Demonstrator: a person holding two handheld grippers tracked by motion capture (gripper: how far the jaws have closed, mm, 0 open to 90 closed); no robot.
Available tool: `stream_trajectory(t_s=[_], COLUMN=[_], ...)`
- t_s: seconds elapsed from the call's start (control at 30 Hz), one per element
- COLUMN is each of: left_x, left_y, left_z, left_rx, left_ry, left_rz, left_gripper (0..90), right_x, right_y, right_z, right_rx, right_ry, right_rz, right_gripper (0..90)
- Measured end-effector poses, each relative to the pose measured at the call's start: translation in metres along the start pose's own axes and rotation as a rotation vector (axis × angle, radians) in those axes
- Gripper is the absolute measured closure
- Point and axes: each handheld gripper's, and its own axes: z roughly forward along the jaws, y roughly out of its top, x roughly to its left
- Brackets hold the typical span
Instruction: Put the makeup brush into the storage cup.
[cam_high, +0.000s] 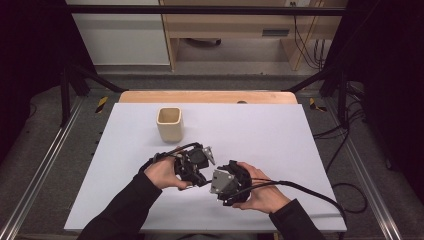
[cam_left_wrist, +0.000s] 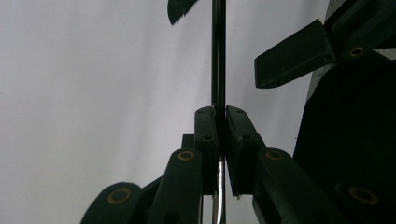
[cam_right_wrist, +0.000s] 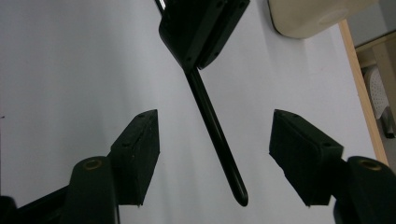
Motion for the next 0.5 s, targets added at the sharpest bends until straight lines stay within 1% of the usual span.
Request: stream_trajectory(t_s=[0.07, 0.1, 0.13, 0.17, 0.2, 0.27, 0.33, 0.37, 0.4, 0.47, 0.5], left_x=[-0.0004, -0.0007, -0.0009, -0.0012, -0.0017, -0.0022, -0.0022, -0.0022, -0.0022, -0.0025, -0.0027], left_y=[0.0008, 0.0012, 0.0016, 0.0018, 0.0020, 0.0024, 0.0029, 0.0032, 0.0035, 0.0038, 0.0040], left_z=[0.0009, 0.0012, 0.0012, 0.0014, 0.0017, 0.0021, 0.0024, 0.0024, 0.0028, 0.0036, 0.0038], left_rx=[-0.001, -0.001, 0.001, 0.001, 0.002, 0.002, 0.003, 0.006, 0.008, 0.008, 0.008], left_ry=[0.000, 0.000, -0.002, 0.001, 0.002, 0.001, -0.001, -0.002, -0.004, -0.005, -0.005], left_rz=[0.002, 0.002, 0.002, 0.004, 0.004, 0.006, 0.008, 0.009, 0.010, 0.009, 0.010], left_gripper=[83.9, 83.9, 83.9, 83.9, 83.9, 83.9, 83.9, 83.9, 83.9, 83.9, 83.9], right_x=[0.0015, 0.0015, 0.0013, 0.0026, 0.0021, 0.0027, 0.0031, 0.0032, 0.0028, 0.0040, 0.0039], right_y=[0.0014, 0.0017, 0.0022, 0.0027, 0.0028, 0.0031, 0.0030, 0.0030, 0.0027, 0.0027, 0.0025], right_z=[0.0011, 0.0017, 0.0023, 0.0029, 0.0034, 0.0040, 0.0049, 0.0048, 0.0053, 0.0052, 0.0053], right_rx=[0.001, 0.001, 0.005, 0.007, 0.008, 0.009, 0.009, 0.013, 0.009, 0.017, 0.020], right_ry=[0.009, 0.003, 0.013, 0.013, 0.009, 0.015, 0.010, 0.018, 0.018, 0.018, 0.019], right_rz=[-0.009, -0.022, -0.036, -0.030, -0.046, -0.047, -0.056, -0.053, -0.065, -0.056, -0.060], right_gripper=[36.8, 37.6, 38.7, 40.7, 41.9, 45.0, 48.8, 50.5, 52.0, 55.1, 56.3])
